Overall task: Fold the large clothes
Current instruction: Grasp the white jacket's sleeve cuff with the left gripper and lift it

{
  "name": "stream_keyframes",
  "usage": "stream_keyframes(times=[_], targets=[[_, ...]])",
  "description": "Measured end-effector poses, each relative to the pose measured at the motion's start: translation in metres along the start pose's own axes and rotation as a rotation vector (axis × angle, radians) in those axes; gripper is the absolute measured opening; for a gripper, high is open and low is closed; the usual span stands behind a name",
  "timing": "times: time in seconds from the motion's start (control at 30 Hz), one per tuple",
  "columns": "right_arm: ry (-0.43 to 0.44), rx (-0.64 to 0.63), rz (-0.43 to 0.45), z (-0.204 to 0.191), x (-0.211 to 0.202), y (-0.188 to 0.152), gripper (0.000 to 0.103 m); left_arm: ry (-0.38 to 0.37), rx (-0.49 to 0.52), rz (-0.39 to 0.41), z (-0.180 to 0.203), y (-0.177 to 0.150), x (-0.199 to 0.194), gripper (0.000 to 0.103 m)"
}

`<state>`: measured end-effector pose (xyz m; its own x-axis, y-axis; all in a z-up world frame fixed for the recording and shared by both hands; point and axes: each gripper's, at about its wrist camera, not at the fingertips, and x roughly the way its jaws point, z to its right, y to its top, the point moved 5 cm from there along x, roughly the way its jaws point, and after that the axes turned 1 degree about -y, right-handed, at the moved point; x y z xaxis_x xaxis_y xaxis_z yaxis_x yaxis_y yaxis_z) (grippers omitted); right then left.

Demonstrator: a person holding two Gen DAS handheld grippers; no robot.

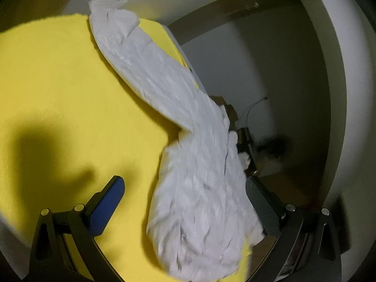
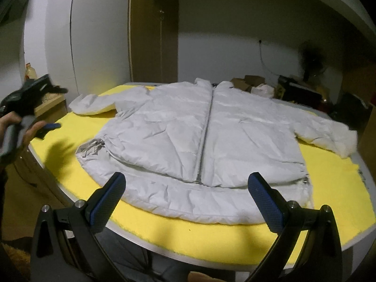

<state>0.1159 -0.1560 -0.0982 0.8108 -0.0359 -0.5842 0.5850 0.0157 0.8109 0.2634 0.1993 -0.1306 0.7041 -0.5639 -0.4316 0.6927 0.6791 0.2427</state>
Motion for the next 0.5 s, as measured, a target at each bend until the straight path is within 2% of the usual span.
stream_keyframes(times=[0.07, 0.1, 0.17, 0.23, 0.4, 0.5], targets=[[-0.001, 0.006, -0.017, 0.003, 0.010, -0.001, 0.103, -0.047, -0.057, 0.022, -0.009, 0.019, 0.011, 0.103], [-0.003, 0.012, -0.030, 0.006, 0.015, -0.002, 0.103, -0.069, -0.106, 0.058, -0.016, 0.035, 0.017, 0.103], [-0.002, 0.041, -0.058, 0.012, 0.024, -0.004, 0.103, -0.079, -0.161, 0.099, -0.024, 0.057, 0.027, 0.103], [0.009, 0.079, -0.094, 0.018, 0.034, -0.006, 0.103, -0.063, -0.176, 0.108, -0.030, 0.079, 0.042, 0.103], [0.011, 0.120, -0.142, 0.029, 0.051, -0.009, 0.103, 0.068, -0.217, 0.103, -0.054, 0.110, 0.070, 0.103], [0.010, 0.139, -0.156, 0.034, 0.059, -0.009, 0.103, 0.074, -0.225, 0.092, -0.064, 0.117, 0.082, 0.103]])
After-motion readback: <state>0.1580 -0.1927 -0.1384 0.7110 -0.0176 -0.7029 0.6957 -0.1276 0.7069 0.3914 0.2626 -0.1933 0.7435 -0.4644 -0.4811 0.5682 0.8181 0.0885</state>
